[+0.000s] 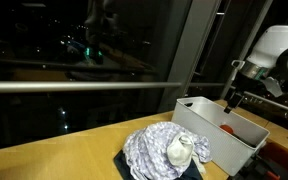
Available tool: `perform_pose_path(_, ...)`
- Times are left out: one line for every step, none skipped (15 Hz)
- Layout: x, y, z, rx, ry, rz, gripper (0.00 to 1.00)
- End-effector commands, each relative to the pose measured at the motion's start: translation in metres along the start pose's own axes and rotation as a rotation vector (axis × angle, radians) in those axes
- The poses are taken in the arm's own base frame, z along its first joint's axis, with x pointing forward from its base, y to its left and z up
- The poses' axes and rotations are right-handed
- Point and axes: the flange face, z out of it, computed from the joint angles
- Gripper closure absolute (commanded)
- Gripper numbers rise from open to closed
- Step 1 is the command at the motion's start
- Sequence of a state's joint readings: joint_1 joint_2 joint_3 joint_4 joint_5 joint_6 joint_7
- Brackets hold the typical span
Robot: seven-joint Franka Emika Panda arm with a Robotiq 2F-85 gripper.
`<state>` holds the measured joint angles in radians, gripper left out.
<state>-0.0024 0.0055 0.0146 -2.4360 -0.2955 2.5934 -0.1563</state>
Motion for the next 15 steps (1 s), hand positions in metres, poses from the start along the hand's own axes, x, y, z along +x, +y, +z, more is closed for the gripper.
perform_pose_path(-0.002, 0.03, 0.053, -0.007, -0.029, 0.052, 0.0)
perform_pose_path(-0.005, 0.036, 0.069, 0.0, -0.041, 0.065, 0.0)
perform_pose_path(-0.006, 0.042, 0.085, 0.01, -0.049, 0.076, 0.0)
perform_pose_path(-0.006, 0.046, 0.1, 0.017, -0.057, 0.084, 0.0)
perform_pose_path(-0.002, 0.048, 0.112, 0.023, -0.06, 0.089, 0.0)
perform_pose_path(0.003, 0.049, 0.123, 0.026, -0.061, 0.091, 0.0)
perform_pose_path(0.008, 0.051, 0.134, 0.027, -0.063, 0.092, 0.0)
perform_pose_path(0.014, 0.053, 0.143, 0.035, -0.059, 0.094, 0.0)
perform_pose_path(0.018, 0.056, 0.153, 0.041, -0.056, 0.1, 0.0)
perform_pose_path(0.023, 0.059, 0.161, 0.048, -0.05, 0.107, 0.0)
perform_pose_path(0.028, 0.06, 0.169, 0.055, -0.05, 0.116, 0.0)
perform_pose_path(0.03, 0.06, 0.182, 0.068, -0.049, 0.123, 0.0)
perform_pose_path(0.031, 0.058, 0.192, 0.084, -0.049, 0.13, 0.0)
perform_pose_path(0.03, 0.055, 0.209, 0.104, -0.051, 0.14, 0.0)
perform_pose_path(0.029, 0.052, 0.22, 0.125, -0.053, 0.148, 0.0)
